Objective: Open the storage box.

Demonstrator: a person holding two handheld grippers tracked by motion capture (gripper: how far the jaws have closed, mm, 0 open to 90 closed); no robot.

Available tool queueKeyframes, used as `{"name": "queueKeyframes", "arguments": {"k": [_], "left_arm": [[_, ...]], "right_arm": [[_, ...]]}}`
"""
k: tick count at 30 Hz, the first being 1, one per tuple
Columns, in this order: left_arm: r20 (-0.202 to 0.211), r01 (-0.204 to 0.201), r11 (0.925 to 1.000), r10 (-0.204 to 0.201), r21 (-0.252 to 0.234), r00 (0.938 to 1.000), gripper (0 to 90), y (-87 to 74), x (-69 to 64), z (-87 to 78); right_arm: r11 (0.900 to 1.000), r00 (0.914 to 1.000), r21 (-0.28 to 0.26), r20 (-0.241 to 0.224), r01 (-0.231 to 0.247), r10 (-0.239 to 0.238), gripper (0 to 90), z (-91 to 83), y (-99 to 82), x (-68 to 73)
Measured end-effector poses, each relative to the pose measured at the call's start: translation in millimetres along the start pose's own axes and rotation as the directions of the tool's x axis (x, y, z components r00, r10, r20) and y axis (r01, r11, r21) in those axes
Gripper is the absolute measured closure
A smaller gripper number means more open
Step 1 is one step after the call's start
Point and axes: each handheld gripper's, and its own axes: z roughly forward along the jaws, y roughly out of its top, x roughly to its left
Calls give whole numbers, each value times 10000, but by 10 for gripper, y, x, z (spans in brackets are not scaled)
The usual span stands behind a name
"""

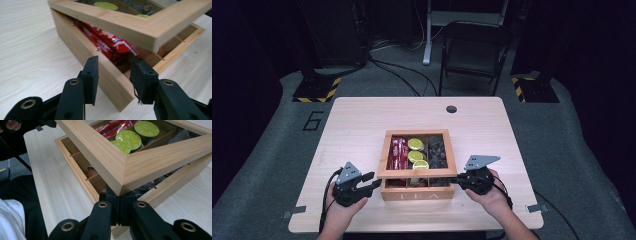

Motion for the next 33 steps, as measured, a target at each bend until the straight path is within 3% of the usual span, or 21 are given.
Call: {"name": "queueKeyframes", "arguments": {"k": [6,10,15,20,29,33], "left_arm": [[278,-69,9999,73,-150,9996,621,53,-122,13],[144,-16,9998,19,-201,9999,640,97,-166,-7],[-110,241,9995,-244,-186,9996,647,118,-139,-26],[-406,-163,9999,160,-56,9990,645,137,-166,-26],[-165,166,9996,-169,-207,9997,671,208,-124,-68],[-330,160,9995,-169,-272,9993,671,273,-116,-80]], "right_arm": [[9999,9999,41,-68,104,-104,890,18,2,-12],[10000,10000,50,-42,83,-83,889,22,-2,-8],[10000,10000,81,-41,21,-20,888,22,-7,-5],[10000,9999,52,-108,11,-11,881,24,-11,-11],[9999,9999,-118,70,88,-87,834,-4,3,-5],[9998,9995,-188,323,11,-5,799,-39,46,-10]]}}
